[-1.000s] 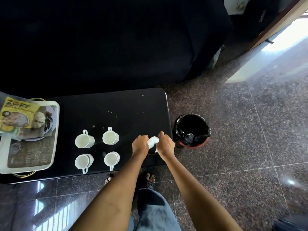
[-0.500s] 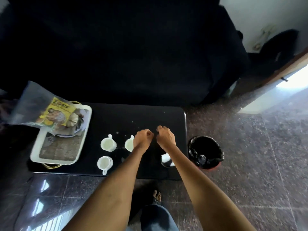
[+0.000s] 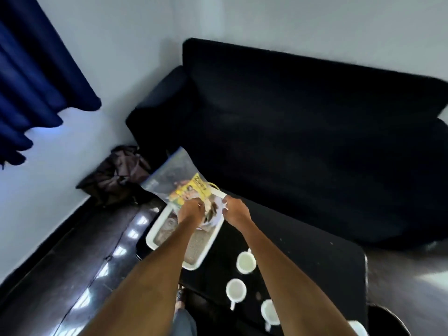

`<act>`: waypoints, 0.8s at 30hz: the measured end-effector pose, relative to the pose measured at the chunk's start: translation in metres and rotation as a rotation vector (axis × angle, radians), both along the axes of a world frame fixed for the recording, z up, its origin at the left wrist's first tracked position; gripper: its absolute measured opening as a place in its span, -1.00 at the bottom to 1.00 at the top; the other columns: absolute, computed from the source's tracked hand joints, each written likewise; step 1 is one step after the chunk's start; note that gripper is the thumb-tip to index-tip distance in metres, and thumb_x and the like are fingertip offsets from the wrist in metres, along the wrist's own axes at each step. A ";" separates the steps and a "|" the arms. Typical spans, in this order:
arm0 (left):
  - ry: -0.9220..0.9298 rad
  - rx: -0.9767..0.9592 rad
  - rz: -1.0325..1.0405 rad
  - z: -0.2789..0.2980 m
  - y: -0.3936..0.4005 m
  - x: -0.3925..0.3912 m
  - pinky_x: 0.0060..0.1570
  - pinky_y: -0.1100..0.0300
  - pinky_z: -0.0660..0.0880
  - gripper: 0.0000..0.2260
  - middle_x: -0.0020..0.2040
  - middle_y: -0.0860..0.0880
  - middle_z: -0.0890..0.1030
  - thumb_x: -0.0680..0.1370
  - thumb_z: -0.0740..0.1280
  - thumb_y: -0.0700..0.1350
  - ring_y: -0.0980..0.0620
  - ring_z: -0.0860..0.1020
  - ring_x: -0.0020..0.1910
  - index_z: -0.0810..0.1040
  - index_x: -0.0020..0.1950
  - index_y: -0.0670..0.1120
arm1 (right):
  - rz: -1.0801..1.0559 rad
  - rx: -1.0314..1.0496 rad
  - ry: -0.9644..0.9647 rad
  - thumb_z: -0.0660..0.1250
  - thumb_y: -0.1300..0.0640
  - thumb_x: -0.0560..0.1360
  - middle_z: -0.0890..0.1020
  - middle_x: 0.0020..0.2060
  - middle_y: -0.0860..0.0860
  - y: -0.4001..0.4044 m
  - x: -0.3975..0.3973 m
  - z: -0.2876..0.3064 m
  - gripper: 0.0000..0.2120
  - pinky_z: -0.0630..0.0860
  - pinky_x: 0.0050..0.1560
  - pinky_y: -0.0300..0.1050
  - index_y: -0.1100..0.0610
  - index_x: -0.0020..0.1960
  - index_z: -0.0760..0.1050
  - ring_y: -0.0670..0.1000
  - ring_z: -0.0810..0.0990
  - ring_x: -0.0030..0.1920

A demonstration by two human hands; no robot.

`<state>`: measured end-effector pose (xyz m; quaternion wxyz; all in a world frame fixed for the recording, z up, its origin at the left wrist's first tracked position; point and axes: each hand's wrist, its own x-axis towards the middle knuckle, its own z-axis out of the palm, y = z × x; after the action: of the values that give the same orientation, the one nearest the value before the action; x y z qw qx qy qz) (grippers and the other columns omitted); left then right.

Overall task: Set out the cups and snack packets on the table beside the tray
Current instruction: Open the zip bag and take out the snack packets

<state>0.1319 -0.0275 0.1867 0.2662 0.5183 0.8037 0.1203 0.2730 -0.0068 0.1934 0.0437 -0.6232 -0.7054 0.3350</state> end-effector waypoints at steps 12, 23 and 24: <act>0.001 -0.158 0.036 -0.035 0.115 -0.212 0.11 0.05 0.49 -0.73 0.21 -0.22 0.58 0.54 0.15 -0.17 -0.20 0.54 0.19 0.59 0.13 -0.13 | 0.066 -0.115 -0.052 0.20 0.25 0.53 0.58 0.11 0.20 0.112 -0.171 -0.046 -0.62 0.49 -0.02 -0.10 0.12 0.34 0.38 0.09 0.57 0.08; -0.131 -0.377 -0.133 -0.115 0.214 -0.271 0.40 0.01 0.29 -0.39 0.46 -0.22 0.30 0.52 0.35 -0.10 -0.21 0.31 0.43 0.19 0.50 -0.18 | 0.032 -0.158 -0.052 0.20 0.26 0.55 0.59 0.20 0.11 0.154 -0.237 -0.106 -0.64 0.57 0.10 -0.04 0.08 0.33 0.40 0.08 0.59 0.15; -0.141 -0.382 -0.147 -0.121 0.213 -0.271 0.39 0.03 0.31 -0.40 0.45 -0.23 0.33 0.52 0.36 -0.12 -0.20 0.34 0.42 0.21 0.49 -0.20 | 0.020 -0.169 -0.055 0.20 0.25 0.55 0.59 0.20 0.12 0.157 -0.241 -0.109 -0.65 0.54 0.17 0.01 0.11 0.32 0.40 0.11 0.58 0.19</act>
<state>-0.1387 0.1851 0.0653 0.4233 0.5060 0.7513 -0.0179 0.0318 0.1498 0.0845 -0.0320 -0.6265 -0.6818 0.3763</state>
